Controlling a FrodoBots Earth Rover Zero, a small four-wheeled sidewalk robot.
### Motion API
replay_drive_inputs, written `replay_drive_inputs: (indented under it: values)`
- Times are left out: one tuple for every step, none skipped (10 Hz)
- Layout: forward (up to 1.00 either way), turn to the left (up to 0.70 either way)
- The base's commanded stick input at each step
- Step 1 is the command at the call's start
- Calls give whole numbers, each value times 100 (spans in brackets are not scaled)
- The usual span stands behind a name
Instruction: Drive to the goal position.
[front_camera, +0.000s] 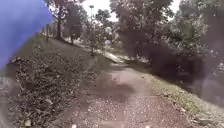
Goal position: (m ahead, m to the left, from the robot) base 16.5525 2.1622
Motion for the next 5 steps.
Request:
replay_drive_inputs:
  values:
    - [50, 0]
    - [50, 0]
    - [50, 0]
    - [50, 0]
    - [50, 0]
